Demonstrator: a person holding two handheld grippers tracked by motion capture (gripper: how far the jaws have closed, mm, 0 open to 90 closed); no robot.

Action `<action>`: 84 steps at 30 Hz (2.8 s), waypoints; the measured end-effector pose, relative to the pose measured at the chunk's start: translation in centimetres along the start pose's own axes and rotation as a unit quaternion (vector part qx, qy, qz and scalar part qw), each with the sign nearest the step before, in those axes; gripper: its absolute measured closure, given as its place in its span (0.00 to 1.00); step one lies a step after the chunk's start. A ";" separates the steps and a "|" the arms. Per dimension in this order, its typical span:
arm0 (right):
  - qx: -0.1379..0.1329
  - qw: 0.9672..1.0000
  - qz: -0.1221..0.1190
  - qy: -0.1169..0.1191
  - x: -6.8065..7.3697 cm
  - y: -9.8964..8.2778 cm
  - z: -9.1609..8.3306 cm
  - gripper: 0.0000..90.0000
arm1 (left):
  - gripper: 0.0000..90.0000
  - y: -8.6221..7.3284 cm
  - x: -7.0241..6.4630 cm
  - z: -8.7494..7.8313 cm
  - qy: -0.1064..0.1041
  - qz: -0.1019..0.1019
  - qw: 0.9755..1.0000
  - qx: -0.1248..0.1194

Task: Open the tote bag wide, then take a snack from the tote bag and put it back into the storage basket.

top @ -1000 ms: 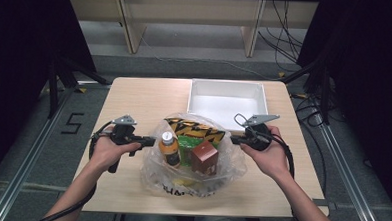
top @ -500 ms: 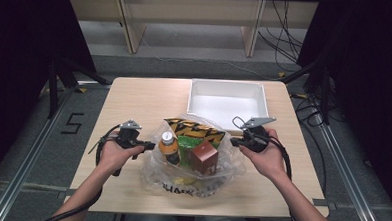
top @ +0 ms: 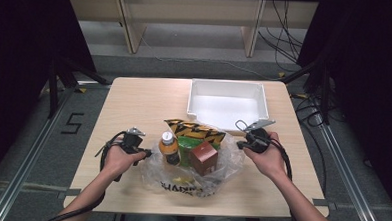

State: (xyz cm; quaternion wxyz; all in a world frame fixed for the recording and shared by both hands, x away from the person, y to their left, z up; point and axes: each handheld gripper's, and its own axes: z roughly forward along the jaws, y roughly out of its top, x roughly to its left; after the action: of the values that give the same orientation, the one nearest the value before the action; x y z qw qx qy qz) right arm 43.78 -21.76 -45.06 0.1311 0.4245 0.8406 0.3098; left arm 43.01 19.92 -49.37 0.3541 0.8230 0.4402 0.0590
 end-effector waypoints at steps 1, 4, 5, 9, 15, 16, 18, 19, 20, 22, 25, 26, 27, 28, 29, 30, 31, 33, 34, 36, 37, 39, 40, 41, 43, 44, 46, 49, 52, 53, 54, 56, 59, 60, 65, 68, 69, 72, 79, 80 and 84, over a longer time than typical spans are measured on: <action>0.005 1.000 0.006 -0.001 -0.1 0.0 0.0 1.00 | 1.00 0.0 0.0 0.0 0.000 0.000 1.000 -0.002; 0.013 1.000 0.010 -0.009 -0.5 -0.3 0.2 1.00 | 1.00 0.0 0.0 0.1 -0.001 0.000 1.000 -0.004; 0.014 1.000 0.011 -0.012 -0.6 -0.4 0.3 1.00 | 1.00 -0.1 0.0 0.1 -0.001 0.000 1.000 -0.004; 0.003 1.000 0.016 -0.019 -0.8 -0.6 0.7 1.00 | 1.00 -0.1 0.0 0.0 -0.005 -0.005 1.000 -0.008; 0.007 1.000 0.018 -0.015 -0.8 -0.7 0.6 1.00 | 1.00 -0.2 0.1 -0.4 0.003 -0.002 1.000 -0.003; 0.015 1.000 0.012 -0.014 -0.9 -0.7 0.4 1.00 | 0.99 -0.2 0.1 -0.4 -0.001 -0.006 1.000 -0.008; 0.001 1.000 0.019 -0.014 -0.9 -0.8 0.2 0.96 | 0.99 -0.2 0.0 -0.7 0.002 -0.006 1.000 -0.013; -0.005 1.000 0.021 -0.015 -0.8 -0.8 0.0 0.94 | 0.98 -0.2 -0.1 -0.8 0.007 -0.010 1.000 -0.016; -0.011 0.999 0.033 -0.010 -0.7 -0.7 -0.3 0.92 | 0.96 -0.1 0.0 -1.0 0.006 -0.007 1.000 -0.022; -0.037 0.999 0.013 -0.026 -1.0 -0.6 -0.7 0.85 | 0.92 0.0 -0.1 -1.5 0.009 -0.005 0.999 -0.034; -0.049 0.998 0.016 -0.026 -0.9 -0.3 -2.1 0.79 | 0.81 0.1 -0.3 -2.3 0.028 0.009 0.998 -0.048; -0.059 0.998 0.018 -0.027 -0.7 -0.2 -2.6 0.77 | 0.78 0.1 -0.4 -2.6 0.032 0.016 0.998 -0.048; -0.079 0.996 0.010 -0.028 -0.7 -0.1 -2.9 0.75 | 0.74 0.2 -0.5 -2.9 0.035 0.017 0.998 -0.053; -0.090 0.996 0.009 -0.027 -0.5 0.1 -3.3 0.73 | 0.71 0.2 -0.5 -3.2 0.036 0.022 0.998 -0.052; -0.101 0.995 -0.002 -0.027 -0.5 0.3 -3.7 0.71 | 0.66 0.1 -0.6 -3.4 0.043 0.025 0.997 -0.062; -0.109 0.994 0.000 -0.026 -0.2 0.5 -4.3 0.69 | 0.63 0.1 -0.6 -3.6 0.046 0.031 0.996 -0.066; -0.119 0.993 0.003 -0.025 0.1 0.6 -4.7 0.68 | 0.60 0.1 -0.7 -4.0 0.050 0.034 0.996 -0.070; -0.139 0.990 -0.003 -0.020 0.6 1.0 -5.6 0.65 | 0.54 0.1 -0.9 -4.4 0.052 0.020 0.994 -0.095; -0.154 0.988 -0.015 -0.021 0.6 1.1 -5.9 0.64 | 0.51 0.1 -0.9 -4.8 0.055 0.028 0.993 -0.100; -0.166 0.986 -0.011 -0.006 1.2 1.4 -6.7 0.62 | 0.47 0.1 -1.1 -5.5 0.061 0.025 0.991 -0.113; -0.179 0.984 -0.022 -0.001 1.4 1.6 -7.1 0.61 | 0.45 0.1 -1.1 -5.9 0.062 0.031 0.991 -0.116; -0.194 0.981 -0.029 0.005 2.0 1.9 -7.7 0.61 | 0.42 0.0 -1.4 -6.5 0.062 0.019 0.989 -0.136; -0.199 0.979 -0.038 0.003 2.1 2.0 -8.0 0.61 | 0.40 -0.1 -1.4 -6.8 0.059 0.023 0.989 -0.136; -0.203 0.979 -0.035 0.008 2.4 2.1 -8.1 0.61 | 0.39 -0.3 -1.6 -7.1 0.056 0.013 0.988 -0.146; -0.211 0.977 -0.032 0.016 2.8 2.1 -8.2 0.61 | 0.37 -0.7 -1.8 -7.5 0.050 0.010 0.986 -0.156; -0.212 0.976 -0.038 0.016 2.8 2.2 -8.3 0.60 | 0.36 -0.9 -1.8 -7.8 0.048 0.008 0.986 -0.159; -0.216 0.976 -0.036 0.020 2.9 2.2 -8.2 0.59 | 0.35 -1.5 -1.9 -8.1 0.045 -0.003 0.985 -0.168; -0.228 0.973 -0.029 0.025 2.9 2.0 -7.8 0.59 | 0.37 -2.3 -1.9 -8.2 0.039 -0.021 0.983 -0.176; -0.229 0.973 -0.021 0.026 2.9 1.8 -7.8 0.61 | 0.37 -2.6 -1.9 -8.2 0.040 -0.025 0.982 -0.182; -0.232 0.972 -0.021 0.025 2.8 1.7 -8.0 0.62 | 0.36 -2.6 -1.9 -8.2 0.042 -0.027 0.982 -0.184; -0.237 0.971 -0.020 0.023 2.8 1.7 -8.0 0.62 | 0.36 -2.5 -1.9 -8.1 0.044 -0.029 0.981 -0.189; -0.238 0.970 -0.030 0.026 2.5 1.6 -8.3 0.64 | 0.35 -2.5 -2.0 -8.1 0.042 -0.029 0.979 -0.196; -0.241 0.970 -0.028 0.019 2.3 1.5 -8.3 0.65 | 0.34 -2.4 -2.1 -8.0 0.045 -0.027 0.976 -0.213; -0.239 0.970 -0.024 0.022 2.4 1.4 -8.4 0.65 | 0.34 -2.4 -2.1 -8.0 0.048 -0.028 0.974 -0.220; -0.233 0.972 -0.022 0.020 2.4 1.3 -8.6 0.66 | 0.35 -2.5 -2.1 -8.2 0.048 -0.029 0.972 -0.229; -0.245 0.969 -0.021 0.014 2.5 1.4 -8.6 0.66 | 0.35 -2.6 -2.1 -7.9 0.049 -0.031 0.973 -0.223; -0.240 0.970 -0.025 0.019 2.5 1.5 -8.7 0.65 | 0.35 -2.7 -2.1 -7.8 0.046 -0.032 0.973 -0.223; -0.241 0.970 -0.026 0.019 2.7 1.7 -8.9 0.65 | 0.35 -2.9 -2.1 -7.7 0.048 -0.030 0.974 -0.219; -0.248 0.968 -0.038 0.025 2.9 2.1 -9.2 0.63 | 0.35 -2.8 -2.1 -7.7 0.053 -0.033 0.973 -0.222; -0.254 0.966 -0.040 0.017 2.9 2.1 -9.2 0.63 | 0.35 -2.8 -2.1 -7.7 0.054 -0.032 0.973 -0.221; -0.259 0.965 -0.038 0.022 3.1 2.0 -9.3 0.62 | 0.34 -2.9 -2.0 -7.6 0.050 -0.033 0.974 -0.219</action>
State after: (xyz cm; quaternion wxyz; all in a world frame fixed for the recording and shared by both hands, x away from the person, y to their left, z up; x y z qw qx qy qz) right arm 38.75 -22.21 -36.46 0.2294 0.3368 0.7500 0.5209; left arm 36.74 23.47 -45.12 0.5049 0.7068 0.4605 0.1828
